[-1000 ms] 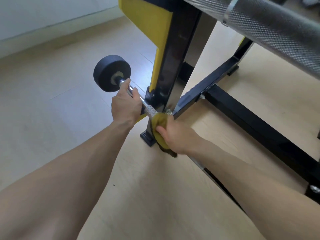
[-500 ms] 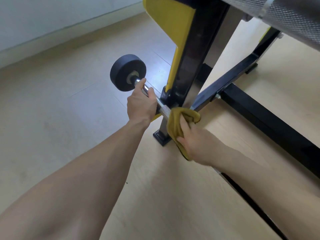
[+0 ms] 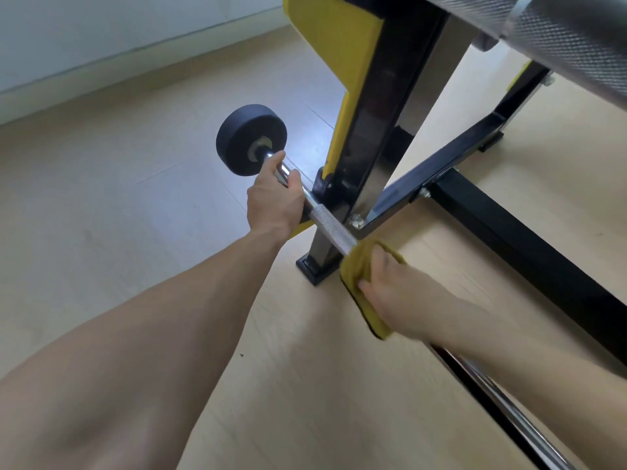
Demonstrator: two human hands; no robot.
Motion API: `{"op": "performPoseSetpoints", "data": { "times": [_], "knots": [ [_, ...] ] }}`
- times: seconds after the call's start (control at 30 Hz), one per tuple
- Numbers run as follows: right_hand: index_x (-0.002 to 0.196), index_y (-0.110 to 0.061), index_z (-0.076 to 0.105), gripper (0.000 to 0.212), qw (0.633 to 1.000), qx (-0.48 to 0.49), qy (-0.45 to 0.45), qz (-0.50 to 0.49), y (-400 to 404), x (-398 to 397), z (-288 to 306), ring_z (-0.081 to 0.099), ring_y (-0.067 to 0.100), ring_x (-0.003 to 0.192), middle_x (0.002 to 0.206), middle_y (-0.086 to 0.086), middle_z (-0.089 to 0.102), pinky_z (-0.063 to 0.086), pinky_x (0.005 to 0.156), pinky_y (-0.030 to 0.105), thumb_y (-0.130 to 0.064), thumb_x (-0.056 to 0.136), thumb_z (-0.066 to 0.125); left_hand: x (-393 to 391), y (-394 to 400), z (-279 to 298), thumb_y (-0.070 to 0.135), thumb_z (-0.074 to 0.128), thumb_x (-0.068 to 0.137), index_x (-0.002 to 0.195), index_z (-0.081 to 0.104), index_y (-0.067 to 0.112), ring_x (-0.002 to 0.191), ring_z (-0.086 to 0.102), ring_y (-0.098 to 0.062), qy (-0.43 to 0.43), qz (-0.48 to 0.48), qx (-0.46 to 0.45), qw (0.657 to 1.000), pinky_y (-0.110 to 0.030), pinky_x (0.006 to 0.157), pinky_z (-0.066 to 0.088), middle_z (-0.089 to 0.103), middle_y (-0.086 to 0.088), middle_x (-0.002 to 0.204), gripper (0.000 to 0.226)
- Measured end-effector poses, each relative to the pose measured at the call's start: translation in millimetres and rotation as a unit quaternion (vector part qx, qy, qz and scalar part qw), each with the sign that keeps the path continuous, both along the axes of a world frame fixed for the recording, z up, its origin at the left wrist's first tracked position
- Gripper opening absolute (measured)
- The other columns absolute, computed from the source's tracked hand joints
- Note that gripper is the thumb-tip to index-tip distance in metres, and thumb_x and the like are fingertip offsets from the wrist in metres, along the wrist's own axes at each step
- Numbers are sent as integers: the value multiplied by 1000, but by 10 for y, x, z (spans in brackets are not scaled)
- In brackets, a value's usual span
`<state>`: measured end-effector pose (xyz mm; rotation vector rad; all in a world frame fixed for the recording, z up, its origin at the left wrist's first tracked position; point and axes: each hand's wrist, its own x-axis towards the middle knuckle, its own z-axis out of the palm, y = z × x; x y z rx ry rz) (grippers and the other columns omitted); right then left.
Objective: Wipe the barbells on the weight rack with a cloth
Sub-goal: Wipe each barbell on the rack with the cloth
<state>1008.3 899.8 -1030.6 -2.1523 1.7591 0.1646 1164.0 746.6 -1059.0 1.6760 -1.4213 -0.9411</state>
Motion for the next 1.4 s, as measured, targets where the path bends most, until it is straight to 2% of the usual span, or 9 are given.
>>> {"op": "performPoseSetpoints", "data": {
  "times": [0.17, 0.27, 0.4, 0.5, 0.73, 0.87, 0.97, 1.23, 1.4],
  "knots": [
    [125, -9, 37, 32, 992, -48, -50, -102, -777, 417, -135, 54, 22, 77, 93, 6, 52, 41, 69, 30, -35, 107, 34, -1, 2, -18, 36, 54, 99, 142, 49, 36, 114, 65, -26, 19, 5, -4, 1000, -43, 98, 56, 57, -4, 141, 43],
    [134, -9, 34, 38, 991, -26, -62, -119, -325, 246, -99, 58, 29, 85, 108, 11, 60, 41, 71, 36, -34, 106, 34, 12, 2, -24, 34, 55, 99, 140, 51, 37, 110, 67, -26, 52, 8, 6, 999, -43, 94, 58, 57, -5, 139, 42],
    [118, -24, 33, 21, 981, 81, -100, -146, 346, -114, 64, 59, 22, 70, 89, -2, 59, 40, 61, 33, -40, 105, 36, 4, -9, -20, 33, 56, 100, 141, 51, 35, 107, 68, -25, 60, 12, 5, 998, -38, 93, 58, 57, -4, 138, 41],
    [110, -20, 30, 22, 982, 127, -77, -118, 315, -173, 96, 61, 17, 66, 82, -2, 59, 48, 60, 32, -41, 105, 35, -3, -11, -38, 35, 57, 100, 142, 50, 35, 110, 68, -26, 57, 8, -1, 998, -36, 95, 57, 58, -4, 139, 43],
    [129, -12, 37, 38, 986, -6, -119, -118, -685, 299, -159, 57, 22, 85, 101, 5, 57, 45, 75, 32, -40, 105, 38, -1, -22, -61, 34, 56, 100, 141, 50, 35, 116, 64, -26, 42, 9, -7, 999, -37, 96, 57, 54, -5, 143, 42],
    [134, -14, 33, 39, 985, 19, -110, -128, -77, 29, -90, 63, 36, 88, 100, 9, 61, 45, 76, 39, -38, 104, 41, 12, -29, -75, 36, 56, 99, 140, 51, 37, 112, 65, -24, 41, 10, -4, 999, -40, 97, 56, 57, -4, 139, 41],
    [134, -15, 27, 42, 985, 89, -72, -126, 290, -179, -19, 61, 30, 76, 91, 6, 60, 42, 69, 35, -42, 104, 38, 11, -50, -82, 36, 56, 100, 140, 51, 36, 111, 66, -23, 38, 9, -2, 999, -38, 97, 56, 58, -3, 138, 41],
    [130, -10, 37, 39, 983, 14, -123, -135, -869, 394, -160, 56, 24, 91, 99, 3, 50, 40, 74, 32, -40, 105, 40, 0, -31, -93, 35, 55, 100, 141, 51, 34, 113, 66, -24, 16, 7, -19, 1000, -35, 97, 56, 57, -4, 140, 42],
    [127, -14, 33, 38, 991, 8, -74, -112, 49, -40, -86, 62, 32, 76, 84, 1, 54, 42, 67, 35, -40, 102, 45, -4, -44, -97, 34, 55, 101, 142, 50, 34, 113, 65, -24, 28, 7, -13, 999, -37, 98, 56, 56, -3, 140, 41]
  ]
}}
